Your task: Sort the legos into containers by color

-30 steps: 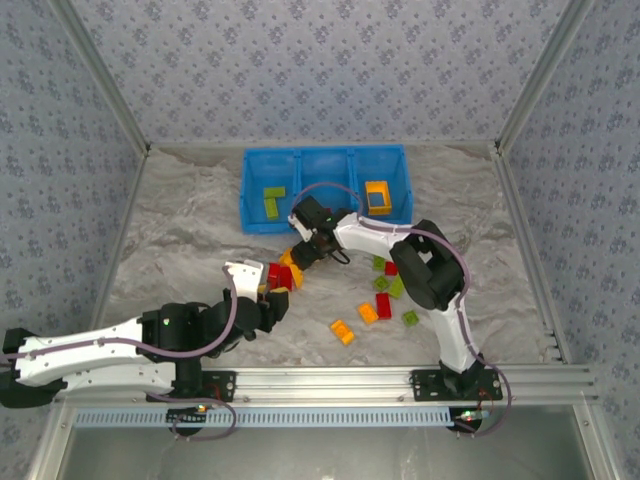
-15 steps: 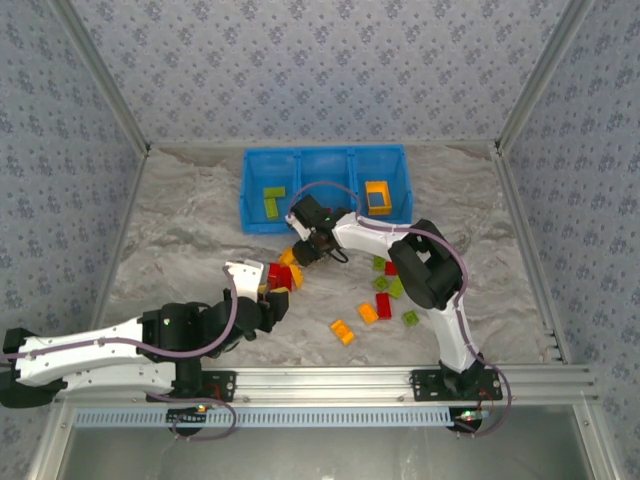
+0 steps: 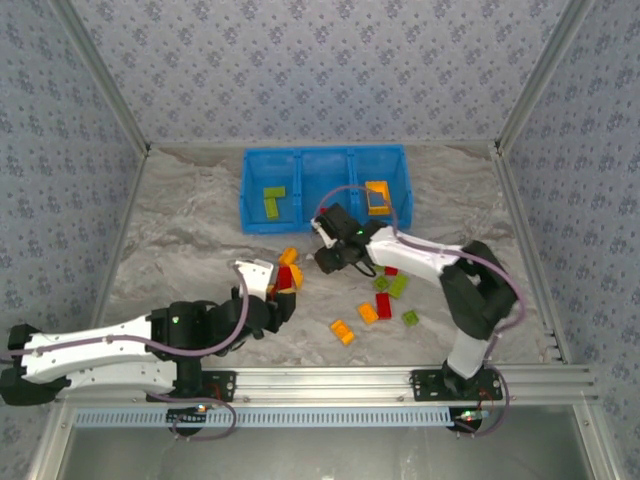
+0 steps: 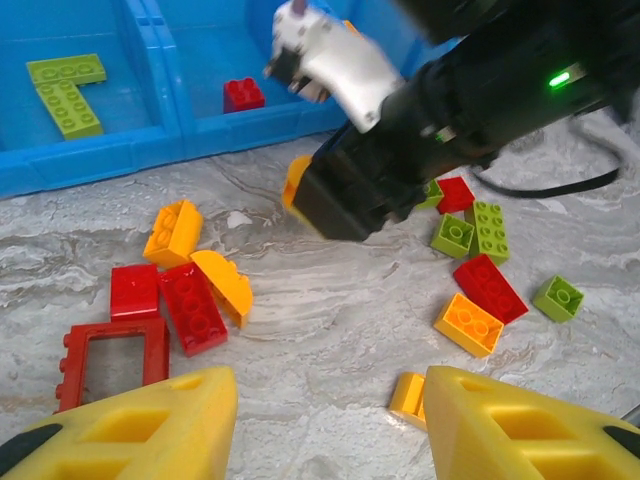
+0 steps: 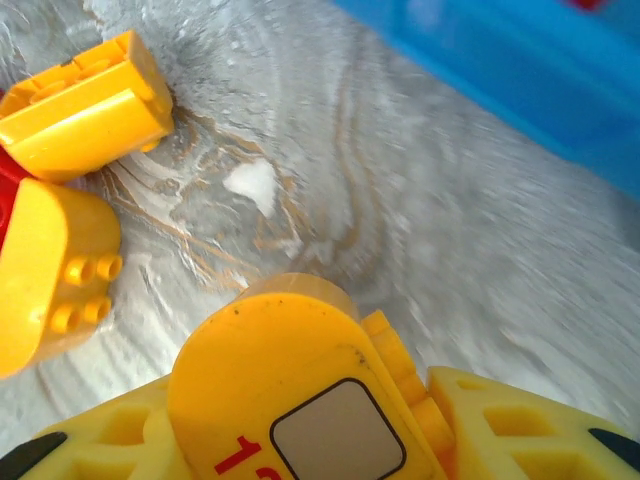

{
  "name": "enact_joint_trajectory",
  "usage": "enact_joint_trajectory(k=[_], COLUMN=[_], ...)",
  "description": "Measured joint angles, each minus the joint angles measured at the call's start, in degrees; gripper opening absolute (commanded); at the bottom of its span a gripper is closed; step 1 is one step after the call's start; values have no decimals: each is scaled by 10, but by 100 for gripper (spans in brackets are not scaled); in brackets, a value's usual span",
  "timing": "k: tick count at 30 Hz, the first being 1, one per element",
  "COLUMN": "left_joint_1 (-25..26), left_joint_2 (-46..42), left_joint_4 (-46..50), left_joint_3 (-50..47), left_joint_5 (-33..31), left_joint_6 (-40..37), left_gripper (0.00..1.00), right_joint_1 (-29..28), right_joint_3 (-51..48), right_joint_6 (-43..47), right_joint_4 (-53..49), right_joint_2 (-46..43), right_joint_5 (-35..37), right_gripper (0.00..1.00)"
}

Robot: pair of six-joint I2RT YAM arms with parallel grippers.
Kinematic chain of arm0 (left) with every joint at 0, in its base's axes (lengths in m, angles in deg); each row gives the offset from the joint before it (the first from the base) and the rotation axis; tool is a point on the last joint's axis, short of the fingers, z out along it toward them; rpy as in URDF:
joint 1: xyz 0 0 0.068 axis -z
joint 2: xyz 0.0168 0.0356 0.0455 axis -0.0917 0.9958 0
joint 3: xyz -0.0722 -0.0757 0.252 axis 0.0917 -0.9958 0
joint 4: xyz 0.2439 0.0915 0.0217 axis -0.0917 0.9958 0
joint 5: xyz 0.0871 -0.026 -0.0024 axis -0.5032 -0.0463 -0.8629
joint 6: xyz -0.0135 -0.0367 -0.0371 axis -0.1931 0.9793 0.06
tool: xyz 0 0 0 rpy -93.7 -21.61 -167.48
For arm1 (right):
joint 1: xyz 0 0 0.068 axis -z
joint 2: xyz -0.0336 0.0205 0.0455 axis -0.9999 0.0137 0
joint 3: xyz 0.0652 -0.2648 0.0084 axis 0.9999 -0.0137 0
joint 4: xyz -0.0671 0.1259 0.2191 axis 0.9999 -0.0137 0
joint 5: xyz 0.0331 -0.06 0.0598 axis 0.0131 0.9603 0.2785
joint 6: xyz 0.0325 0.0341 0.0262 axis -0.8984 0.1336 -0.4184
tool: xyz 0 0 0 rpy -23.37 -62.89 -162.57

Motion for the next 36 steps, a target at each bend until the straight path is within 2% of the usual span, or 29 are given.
enact_joint_trajectory(k=[3,5,9,15,20,26,28,34,36], left_joint_1=[0,-3,-40,-86,-91,-91,-91,-91,-91], left_joint_2=[31,51,84,128,136,135,134,134,134], left_joint_4=[-25,-46,-91,-121,-126,-126,-126,-126,-126], left_joint_3=[19,35,64,104,113,113,113,113,113], left_joint_5=[6,14,59,115,136,147,147,147,147], left_joint_6=[-18,-30,-48,-71,-78,-78,-78,-78,-78], left_gripper=[54,54,54,54,54,54,54,54,53], right_joint_1=[26,63,144,216,257,276,278,286,287], right_joint_3=[-17,-18,-1,100,182,218,223,224,224], right_joint_6=[-28,-49,-76,-106,-126,-144,-148,-156,-157], right_joint_4=[-25,-40,-58,-61,-64,-65,-63,-64,-64], right_joint_2=[-70,-110,-129,-11,106,159,168,176,176], right_joint_5=[21,35,51,12,-65,-135,-154,-183,-186], right_gripper=[38,39,40,39,40,43,46,64,66])
